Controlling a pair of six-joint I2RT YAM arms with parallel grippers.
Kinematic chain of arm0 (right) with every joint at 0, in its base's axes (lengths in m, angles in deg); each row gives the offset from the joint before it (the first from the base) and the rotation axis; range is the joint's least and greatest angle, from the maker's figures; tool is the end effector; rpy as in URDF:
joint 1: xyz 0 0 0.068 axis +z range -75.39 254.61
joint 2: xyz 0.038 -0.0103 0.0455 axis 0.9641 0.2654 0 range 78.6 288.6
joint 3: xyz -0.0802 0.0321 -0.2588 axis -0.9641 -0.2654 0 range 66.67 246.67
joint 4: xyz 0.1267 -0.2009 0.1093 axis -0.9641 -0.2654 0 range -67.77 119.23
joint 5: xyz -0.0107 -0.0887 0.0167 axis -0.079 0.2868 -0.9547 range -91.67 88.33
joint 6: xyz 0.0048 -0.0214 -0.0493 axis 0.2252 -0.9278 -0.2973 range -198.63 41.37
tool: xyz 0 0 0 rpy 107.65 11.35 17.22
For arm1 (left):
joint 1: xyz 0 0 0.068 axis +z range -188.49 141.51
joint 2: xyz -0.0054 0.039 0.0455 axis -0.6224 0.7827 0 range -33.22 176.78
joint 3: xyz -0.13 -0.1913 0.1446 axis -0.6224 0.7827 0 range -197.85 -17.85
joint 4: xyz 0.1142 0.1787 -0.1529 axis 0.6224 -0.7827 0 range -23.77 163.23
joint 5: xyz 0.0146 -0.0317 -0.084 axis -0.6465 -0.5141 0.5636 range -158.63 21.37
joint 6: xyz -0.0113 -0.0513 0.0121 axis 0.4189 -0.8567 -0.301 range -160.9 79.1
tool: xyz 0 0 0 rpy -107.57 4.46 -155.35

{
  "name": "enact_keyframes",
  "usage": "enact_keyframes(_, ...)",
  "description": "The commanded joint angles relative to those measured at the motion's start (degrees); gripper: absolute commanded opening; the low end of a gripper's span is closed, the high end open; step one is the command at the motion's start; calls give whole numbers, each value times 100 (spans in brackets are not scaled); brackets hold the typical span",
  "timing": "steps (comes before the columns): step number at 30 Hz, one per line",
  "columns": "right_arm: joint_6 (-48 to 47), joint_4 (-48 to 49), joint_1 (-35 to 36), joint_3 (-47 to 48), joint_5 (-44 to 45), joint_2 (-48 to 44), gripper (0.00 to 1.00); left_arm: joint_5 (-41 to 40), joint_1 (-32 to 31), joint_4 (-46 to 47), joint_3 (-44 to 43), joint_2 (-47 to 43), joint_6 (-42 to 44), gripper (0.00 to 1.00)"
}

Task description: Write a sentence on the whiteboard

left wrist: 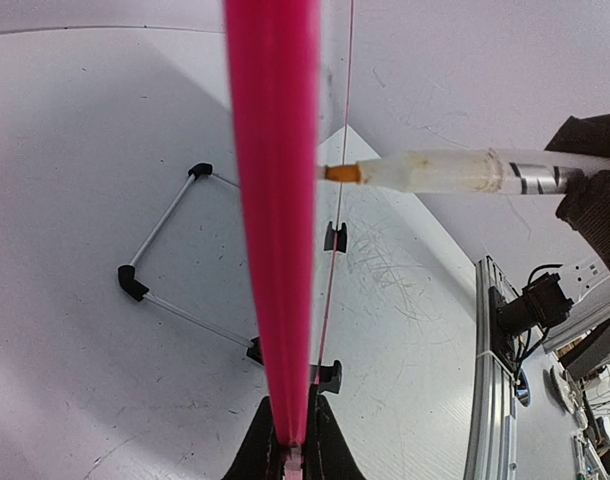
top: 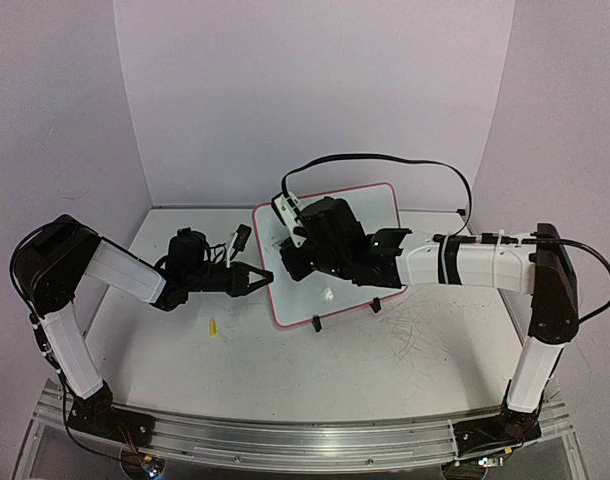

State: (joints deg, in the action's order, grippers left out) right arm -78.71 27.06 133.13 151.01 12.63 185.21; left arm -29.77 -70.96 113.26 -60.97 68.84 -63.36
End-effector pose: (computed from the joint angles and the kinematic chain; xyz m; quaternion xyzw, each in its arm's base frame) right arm 0.2391 0.3739 0.2842 -0.3495 0.7604 0.1709 0.5200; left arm 0.2827 -0.2063 0.1597 0.2596 0.7475 -0.4930 0.3616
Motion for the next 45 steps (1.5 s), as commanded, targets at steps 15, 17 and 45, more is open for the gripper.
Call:
enact_keyframes(15, 339, 122, 77, -129, -14, -95, 0, -174, -119, -314, -128, -116, 251, 0)
enact_keyframes(17, 359, 106, 81, -159, -16, -101, 0, -174, -120, -328, -128, -116, 260, 0)
enact_keyframes(45, 489, 3, 121, -310, 30, -137, 0, -195, -146, -390, -148, -121, 286, 0)
